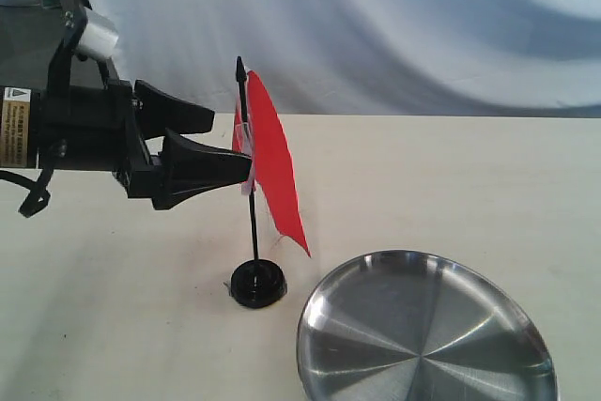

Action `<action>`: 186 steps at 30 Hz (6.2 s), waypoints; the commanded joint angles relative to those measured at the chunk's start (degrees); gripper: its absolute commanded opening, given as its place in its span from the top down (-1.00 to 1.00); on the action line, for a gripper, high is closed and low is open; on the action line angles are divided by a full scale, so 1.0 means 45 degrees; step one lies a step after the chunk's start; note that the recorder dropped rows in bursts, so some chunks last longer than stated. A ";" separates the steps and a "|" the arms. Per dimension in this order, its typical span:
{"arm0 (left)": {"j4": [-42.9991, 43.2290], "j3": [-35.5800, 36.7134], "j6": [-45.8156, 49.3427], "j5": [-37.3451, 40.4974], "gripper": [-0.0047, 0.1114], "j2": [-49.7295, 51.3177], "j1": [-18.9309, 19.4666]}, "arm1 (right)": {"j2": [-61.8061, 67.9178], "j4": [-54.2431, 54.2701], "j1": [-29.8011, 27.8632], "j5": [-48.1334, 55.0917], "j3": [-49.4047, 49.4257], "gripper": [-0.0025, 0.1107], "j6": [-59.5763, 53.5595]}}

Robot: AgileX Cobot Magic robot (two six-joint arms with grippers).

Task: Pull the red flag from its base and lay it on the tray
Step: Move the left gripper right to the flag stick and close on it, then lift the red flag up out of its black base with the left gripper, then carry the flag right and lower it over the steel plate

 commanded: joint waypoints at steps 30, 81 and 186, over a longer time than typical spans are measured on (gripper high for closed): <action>-0.3722 -0.0067 0.5320 0.0891 0.35 0.1421 -0.1075 | -0.0052 -0.0036 -0.0037 0.0078 -0.0015 0.96 -0.0041; -0.5103 -0.0942 0.2560 -0.1070 0.92 0.0291 -0.1075 | -0.0052 -0.0036 -0.0037 0.0078 -0.0015 0.96 -0.0041; -0.2667 -0.4192 -0.6662 -0.0945 0.92 0.8389 -0.6424 | -0.0052 -0.0036 -0.0037 0.0078 -0.0015 0.96 -0.0041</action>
